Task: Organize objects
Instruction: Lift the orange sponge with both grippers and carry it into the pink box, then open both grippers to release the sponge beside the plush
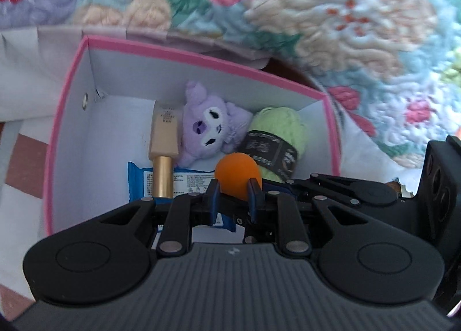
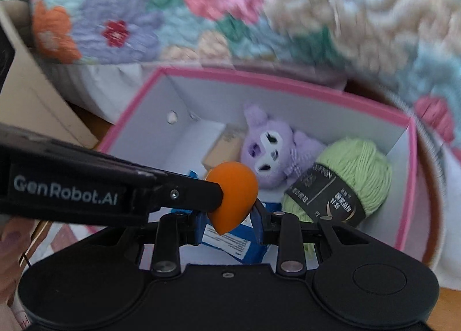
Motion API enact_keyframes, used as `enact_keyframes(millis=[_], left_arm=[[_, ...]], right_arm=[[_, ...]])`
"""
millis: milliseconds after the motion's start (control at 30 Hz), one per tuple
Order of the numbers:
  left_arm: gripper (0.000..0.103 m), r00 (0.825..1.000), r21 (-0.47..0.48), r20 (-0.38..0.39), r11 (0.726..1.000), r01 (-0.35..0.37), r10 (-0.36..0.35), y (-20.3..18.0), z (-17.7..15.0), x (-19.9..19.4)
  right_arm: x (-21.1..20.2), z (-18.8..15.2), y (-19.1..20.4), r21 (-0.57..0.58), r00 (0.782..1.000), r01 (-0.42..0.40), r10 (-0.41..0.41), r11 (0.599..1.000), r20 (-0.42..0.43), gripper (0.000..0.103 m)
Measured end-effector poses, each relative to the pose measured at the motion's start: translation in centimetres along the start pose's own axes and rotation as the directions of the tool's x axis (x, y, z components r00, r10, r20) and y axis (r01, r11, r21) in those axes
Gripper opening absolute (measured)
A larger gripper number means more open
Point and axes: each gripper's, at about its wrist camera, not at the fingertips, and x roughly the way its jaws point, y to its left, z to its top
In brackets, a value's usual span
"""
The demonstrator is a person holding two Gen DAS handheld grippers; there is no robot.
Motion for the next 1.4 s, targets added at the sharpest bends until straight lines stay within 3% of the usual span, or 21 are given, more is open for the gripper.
enact_keyframes(millis=[300, 400, 467, 600, 667, 767, 1000, 1133, 1233, 1400], left_arm=[[0.018, 1.000, -0.002, 0.010, 1.000, -0.017, 0.017, 1.2, 0.4, 3.8], [0.018, 0.997, 0.030, 0.025, 0.997, -0.075, 0.074, 1.2, 0.4, 4.5], [0.018, 0.995, 0.043, 0.033, 0.995, -0.094, 0.092, 1.5, 0.2, 4.9], [0.018, 0.999, -0.015, 0.028, 1.000, -0.015, 0.016, 2.8, -0.6, 5.3], [0.018, 0.999, -0.007, 0.046, 1.000, -0.027, 0.028, 2.9, -1.0, 5.1], [0.018, 0.995, 0.008, 0.080, 0.998, -0.055, 0.054, 2.9, -1.2, 4.4], [0.018, 0.995, 0.049, 0.055, 0.995, -0.089, 0.086, 3.3, -1.3, 4.4], [0.024, 0.989, 0.065, 0.038, 0.987, -0.148, 0.146, 2.4, -2.1, 3.5], [0.035, 0.979, 0.081, 0.030, 0.976, -0.202, 0.201, 1.8, -2.7, 2.2], [0.045, 0.949, 0.134, 0.024, 0.939, -0.316, 0.316, 0.5, -3.8, -1.2]], right_arm=[[4.0, 0.1, -1.7, 0.091, 0.999, 0.047, -0.045, 0.995, -0.029, 0.039], [4.1, -0.1, -2.2, 0.130, 0.998, 0.052, -0.047, 0.990, -0.037, 0.042], [3.8, -0.4, -2.1, 0.127, 0.999, 0.036, -0.033, 0.991, -0.029, 0.045], [3.4, -1.0, -1.4, 0.102, 0.999, 0.043, -0.041, 0.994, -0.020, 0.044], [3.5, -1.1, -0.9, 0.060, 0.997, 0.078, -0.077, 0.995, -0.017, 0.031], [3.7, -0.9, -0.6, 0.049, 0.995, 0.100, -0.101, 0.994, 0.010, 0.029], [5.1, -0.3, 0.0, 0.039, 0.990, 0.139, -0.140, 0.989, 0.011, 0.033], [4.1, -1.1, 0.6, 0.017, 0.991, 0.134, -0.134, 0.991, 0.008, 0.037], [2.7, -2.1, 1.0, 0.056, 0.993, 0.110, -0.112, 0.992, 0.033, 0.043], [-0.3, -4.1, 2.3, 0.021, 0.997, 0.057, -0.058, 0.998, 0.055, 0.052]])
